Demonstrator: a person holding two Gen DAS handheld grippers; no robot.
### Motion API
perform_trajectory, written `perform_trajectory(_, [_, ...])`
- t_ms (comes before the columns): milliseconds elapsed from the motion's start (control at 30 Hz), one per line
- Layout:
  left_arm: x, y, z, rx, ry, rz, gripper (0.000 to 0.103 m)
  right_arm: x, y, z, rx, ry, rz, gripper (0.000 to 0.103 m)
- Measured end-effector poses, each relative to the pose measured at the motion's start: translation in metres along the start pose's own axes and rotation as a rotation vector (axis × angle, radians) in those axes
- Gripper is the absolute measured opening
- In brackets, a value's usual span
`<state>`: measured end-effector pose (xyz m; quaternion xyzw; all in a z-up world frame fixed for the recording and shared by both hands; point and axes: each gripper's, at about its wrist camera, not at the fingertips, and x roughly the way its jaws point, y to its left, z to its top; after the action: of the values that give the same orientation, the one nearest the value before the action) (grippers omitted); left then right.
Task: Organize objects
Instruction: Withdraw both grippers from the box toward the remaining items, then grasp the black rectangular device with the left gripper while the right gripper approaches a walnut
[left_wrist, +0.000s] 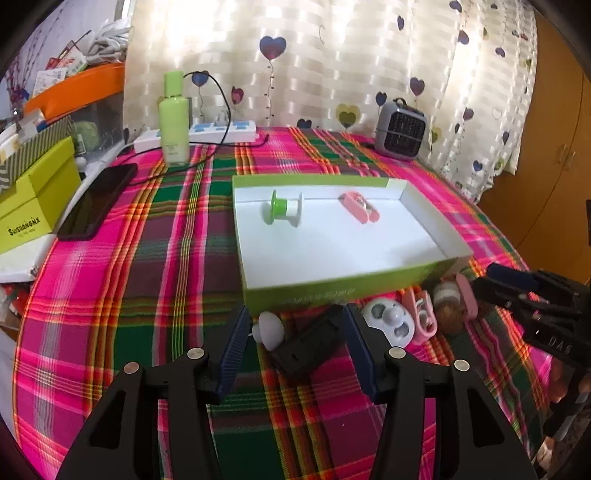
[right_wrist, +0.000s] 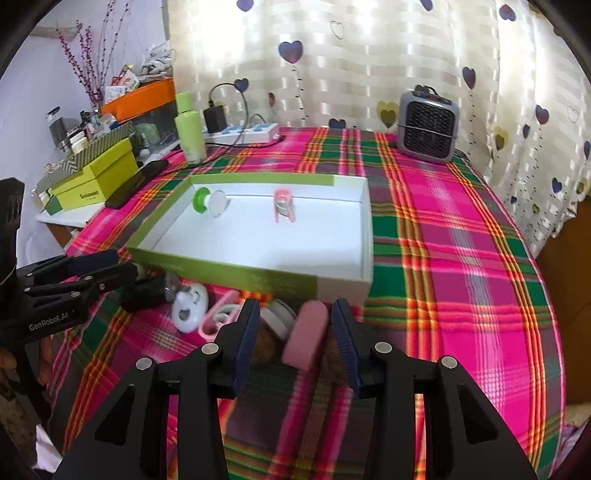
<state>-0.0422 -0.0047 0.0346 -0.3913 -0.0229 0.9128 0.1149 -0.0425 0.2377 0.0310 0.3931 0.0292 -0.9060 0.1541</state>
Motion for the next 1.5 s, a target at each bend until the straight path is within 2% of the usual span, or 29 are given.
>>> perform_trajectory(233, [0.008,-0.005,-0.008,0.033,0.039,-0.014,0.051,0.000,-0.020,-0.014,0.056,0.020,-0.019,0.042])
perform_trajectory(467, [0.014,-0.003,-0.014,0.024,0.065,-0.018,0.051,-0.003,-0.036,-0.022,0.097,0.017,-0.022,0.042])
perform_trajectory(833, [0.016,-0.005,-0.019,0.004,0.072,-0.046,0.051,0.016,-0.039,-0.024,0.096,0.074,0.011,0.042])
perform_trajectory(1133, [0.013,-0.011,-0.023,0.003,0.073,-0.070,0.051,0.019,-0.037,-0.026,0.066,0.080,0.018,0.042])
perform_trajectory(1200, [0.012,-0.016,-0.026,0.014,0.078,-0.083,0.051,0.019,-0.036,-0.026,0.064,0.078,0.022,0.039])
perform_trajectory(1233, [0.011,-0.018,-0.026,0.018,0.078,-0.087,0.051,0.019,-0.036,-0.026,0.064,0.078,0.025,0.031])
perform_trajectory(1267, [0.011,-0.019,-0.027,0.020,0.081,-0.090,0.051,0.019,-0.036,-0.026,0.063,0.078,0.026,0.030])
perform_trajectory(1500, [0.014,-0.028,-0.026,0.046,0.083,-0.118,0.051,0.019,-0.036,-0.025,0.070,0.078,0.033,0.030])
